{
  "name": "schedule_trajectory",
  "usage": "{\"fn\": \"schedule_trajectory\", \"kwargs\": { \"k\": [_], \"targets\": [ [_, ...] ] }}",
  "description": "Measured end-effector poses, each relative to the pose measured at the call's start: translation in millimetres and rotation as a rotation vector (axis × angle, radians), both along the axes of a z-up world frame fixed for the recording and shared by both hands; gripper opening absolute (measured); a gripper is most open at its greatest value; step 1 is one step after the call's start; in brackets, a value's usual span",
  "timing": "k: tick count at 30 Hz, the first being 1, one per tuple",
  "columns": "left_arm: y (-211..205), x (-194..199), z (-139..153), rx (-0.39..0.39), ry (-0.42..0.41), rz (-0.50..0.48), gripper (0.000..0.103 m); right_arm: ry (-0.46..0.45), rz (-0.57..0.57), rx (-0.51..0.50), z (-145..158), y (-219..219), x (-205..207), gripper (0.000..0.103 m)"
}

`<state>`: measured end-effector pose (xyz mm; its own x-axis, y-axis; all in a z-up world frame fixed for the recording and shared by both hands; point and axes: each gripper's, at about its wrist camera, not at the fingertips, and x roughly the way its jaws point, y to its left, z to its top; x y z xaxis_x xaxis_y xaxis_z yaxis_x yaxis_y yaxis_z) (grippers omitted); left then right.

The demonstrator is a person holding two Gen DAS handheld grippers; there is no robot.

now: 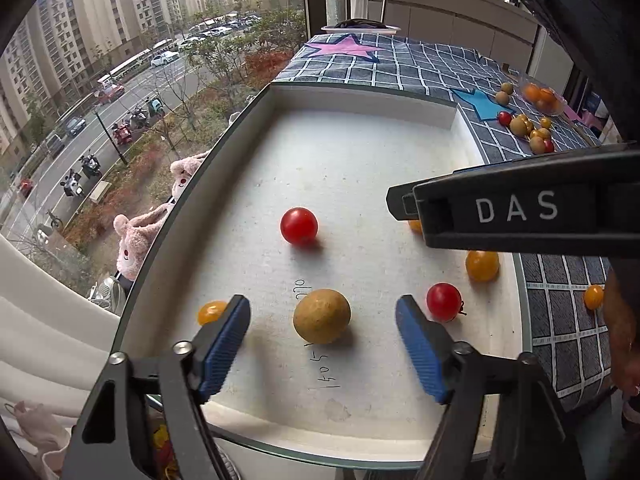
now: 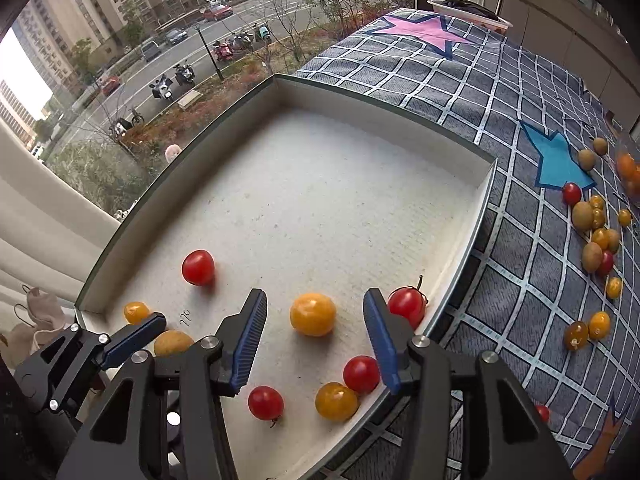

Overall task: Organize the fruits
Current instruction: 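Open both tools to drop the brown fruit and yellow tomato into the tray, then move both open tools back to the tomatoes on the cloth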

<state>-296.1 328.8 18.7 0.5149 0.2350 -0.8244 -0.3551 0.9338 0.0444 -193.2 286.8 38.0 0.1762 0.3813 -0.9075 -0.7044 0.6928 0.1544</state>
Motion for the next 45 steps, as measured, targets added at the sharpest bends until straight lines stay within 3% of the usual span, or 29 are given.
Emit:
{"fn": "schedule_trajectory", "kwargs": {
  "k": [7, 16, 32, 42, 45],
  "targets": [
    [-4.4, -3.3, 11.6, 0.005, -0.027, -0.004, 0.085, -0.043, -0.052, 0.062, 28.3, -24.6, 3.7, 0.073],
    [-23.1, -2.2, 31.4, 0.031, -0.055, -0.037, 0.085, -0.049, -0.139, 0.077, 40.0, -83.4, 12.8, 0.074],
    [-104.1, 35.1, 51.8, 0.026, -0.059, -0.192, 0.085, -0.044, -0.408, 0.026, 17.0, -228.0, 57.0, 0.074],
    [-159.5, 78.6, 31.9, 0.021, -0.005, -0.28, 0.084, -0.058, -0.415, 0.016, -3.1, -244.5, 75.6, 0.073],
    [-166.2, 88.5, 23.4, 0.017, 0.014, -0.292, 0.084, -0.063, -0.396, 0.02, -8.2, -243.3, 81.0, 0.067]
  ]
}}
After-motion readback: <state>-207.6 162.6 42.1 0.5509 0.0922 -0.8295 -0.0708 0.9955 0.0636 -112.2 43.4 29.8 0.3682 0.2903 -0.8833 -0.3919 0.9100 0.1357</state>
